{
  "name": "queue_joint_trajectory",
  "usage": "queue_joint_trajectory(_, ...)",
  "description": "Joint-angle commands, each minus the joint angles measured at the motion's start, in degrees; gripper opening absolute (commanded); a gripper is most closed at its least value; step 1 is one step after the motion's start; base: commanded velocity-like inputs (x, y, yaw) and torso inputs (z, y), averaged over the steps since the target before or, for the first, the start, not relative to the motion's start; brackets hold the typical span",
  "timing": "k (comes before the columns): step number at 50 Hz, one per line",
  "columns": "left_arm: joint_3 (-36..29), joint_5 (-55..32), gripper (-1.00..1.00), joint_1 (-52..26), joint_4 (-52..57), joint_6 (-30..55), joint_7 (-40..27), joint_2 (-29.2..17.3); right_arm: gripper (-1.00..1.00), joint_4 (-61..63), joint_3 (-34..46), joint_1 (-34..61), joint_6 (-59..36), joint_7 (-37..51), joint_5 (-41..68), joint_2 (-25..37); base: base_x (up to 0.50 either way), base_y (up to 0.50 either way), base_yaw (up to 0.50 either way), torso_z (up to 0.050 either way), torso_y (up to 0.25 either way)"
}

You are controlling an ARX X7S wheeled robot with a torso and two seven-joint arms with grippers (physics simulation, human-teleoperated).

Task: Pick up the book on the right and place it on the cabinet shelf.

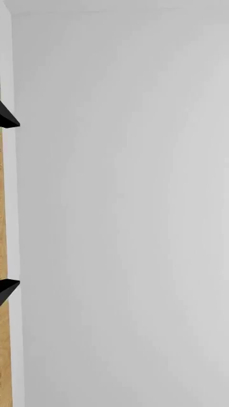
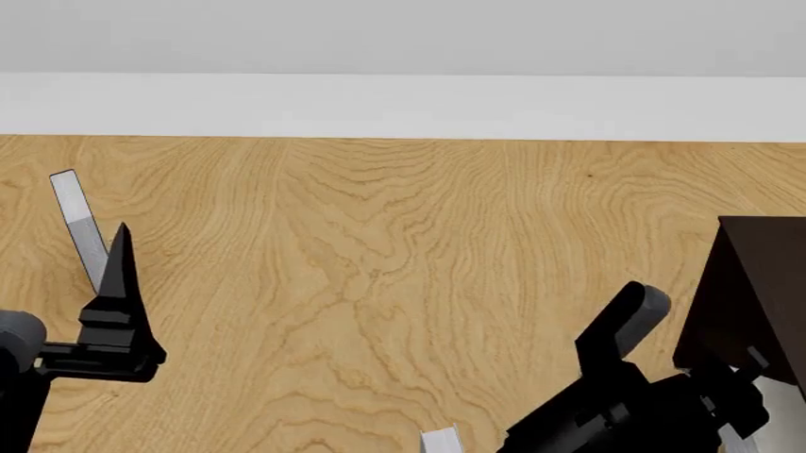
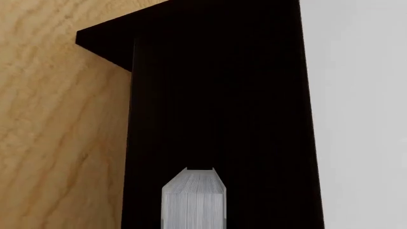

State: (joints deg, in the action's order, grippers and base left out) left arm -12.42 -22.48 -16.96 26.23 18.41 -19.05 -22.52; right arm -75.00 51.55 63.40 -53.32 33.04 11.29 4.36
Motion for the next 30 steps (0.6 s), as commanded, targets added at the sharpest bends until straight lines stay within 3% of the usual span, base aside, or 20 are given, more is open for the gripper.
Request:
queue_joint_trajectory(1, -0.37, 0.18, 1.0, 0.01, -0.18, -0.27, -0.04, -0.07, -1.0, 0.03, 3.06, -0.54, -3.59, -0.26, -9.66, 0.64, 0.0, 0.0, 0.0, 0.0, 0.01)
queue_joint_trajectory(30, -1.06, 0.33, 1.0, -0.09, -0.45, -0.44, -0.29, -0.31, -1.0, 0.02, 3.21, -4.54, -2.19, 0.2, -11.23, 2.01, 0.0, 0.0, 0.0, 0.0, 0.001)
